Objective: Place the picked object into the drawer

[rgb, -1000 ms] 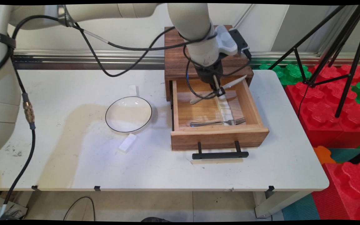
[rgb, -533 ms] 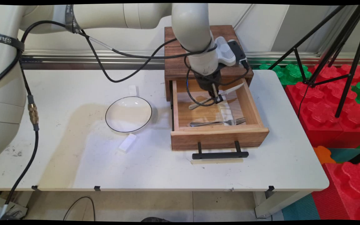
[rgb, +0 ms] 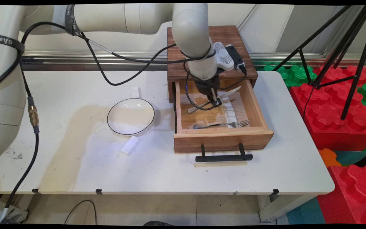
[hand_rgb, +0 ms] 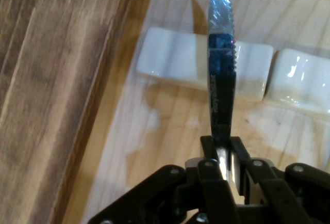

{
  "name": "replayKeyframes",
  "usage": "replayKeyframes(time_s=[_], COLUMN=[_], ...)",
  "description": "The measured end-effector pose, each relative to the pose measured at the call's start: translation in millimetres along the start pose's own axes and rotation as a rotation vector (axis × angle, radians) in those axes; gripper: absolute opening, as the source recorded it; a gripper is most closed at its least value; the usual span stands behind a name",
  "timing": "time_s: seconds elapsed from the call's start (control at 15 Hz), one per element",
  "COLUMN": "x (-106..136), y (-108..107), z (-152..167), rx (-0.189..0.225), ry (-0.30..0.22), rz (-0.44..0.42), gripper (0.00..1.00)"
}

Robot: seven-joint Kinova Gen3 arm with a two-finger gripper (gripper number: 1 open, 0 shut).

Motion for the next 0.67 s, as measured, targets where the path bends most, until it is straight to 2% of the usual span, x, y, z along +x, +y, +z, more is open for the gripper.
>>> replayKeyframes(time_s=[0.67], x=[2.0], y=[-3.7], z=[21.4], rx=[-0.008], ry=[-0.009], rz=[-0.029], gripper=[0.00])
